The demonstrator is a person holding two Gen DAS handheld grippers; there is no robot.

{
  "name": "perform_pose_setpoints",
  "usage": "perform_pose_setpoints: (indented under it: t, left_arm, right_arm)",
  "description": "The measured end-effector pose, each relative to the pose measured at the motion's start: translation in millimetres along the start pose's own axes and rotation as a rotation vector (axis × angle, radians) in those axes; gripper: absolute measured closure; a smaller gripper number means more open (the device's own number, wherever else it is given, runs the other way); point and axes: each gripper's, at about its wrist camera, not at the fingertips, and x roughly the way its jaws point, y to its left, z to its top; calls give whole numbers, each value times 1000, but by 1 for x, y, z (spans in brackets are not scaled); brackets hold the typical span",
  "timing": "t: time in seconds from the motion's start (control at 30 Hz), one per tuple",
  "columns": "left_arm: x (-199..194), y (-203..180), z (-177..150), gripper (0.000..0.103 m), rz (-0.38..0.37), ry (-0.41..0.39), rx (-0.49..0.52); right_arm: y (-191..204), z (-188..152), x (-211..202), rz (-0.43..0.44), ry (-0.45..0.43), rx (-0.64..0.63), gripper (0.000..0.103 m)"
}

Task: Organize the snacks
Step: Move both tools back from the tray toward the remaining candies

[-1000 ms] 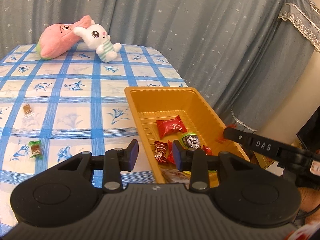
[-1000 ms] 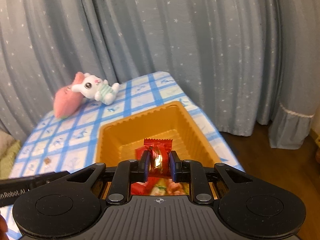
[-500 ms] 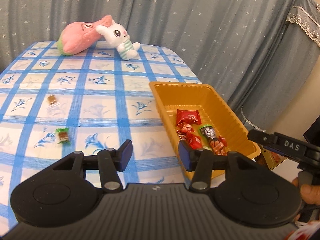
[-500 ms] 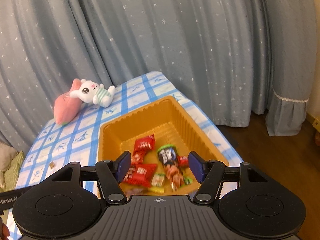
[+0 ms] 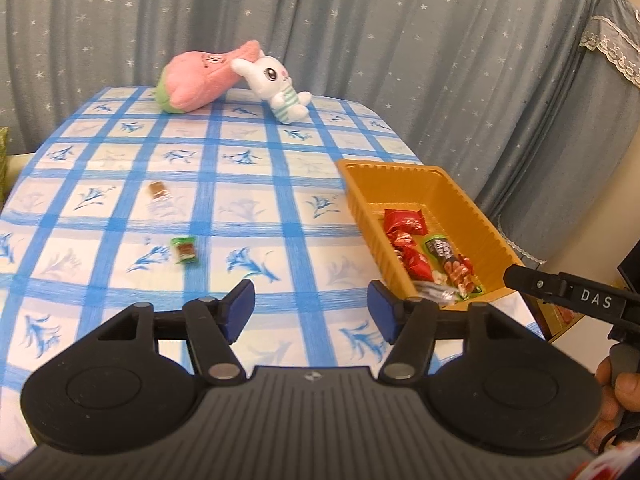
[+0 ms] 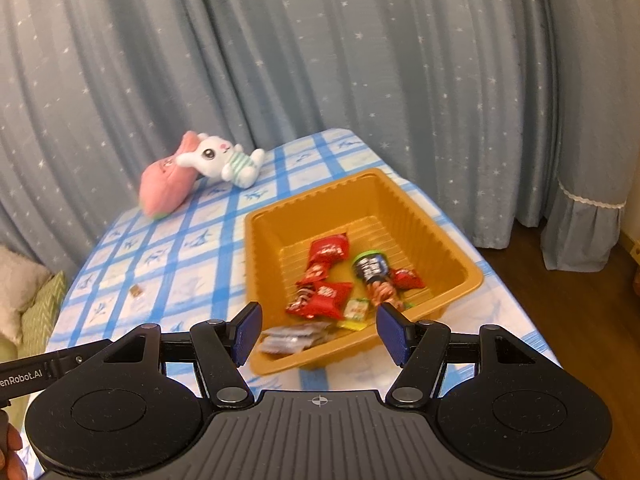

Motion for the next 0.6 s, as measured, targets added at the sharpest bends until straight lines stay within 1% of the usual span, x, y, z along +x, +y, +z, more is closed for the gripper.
perform_pose_setpoints:
  t: [0.37,0.6]
  left_arm:
    - [-21,43,-10,39,77,-17,-41]
    - [-26,65,-10,36,118,-24,-63]
  right_arm:
    - [44,-14,5,61,29,-78,40]
    - [62,-23,12,84,50,-116,40]
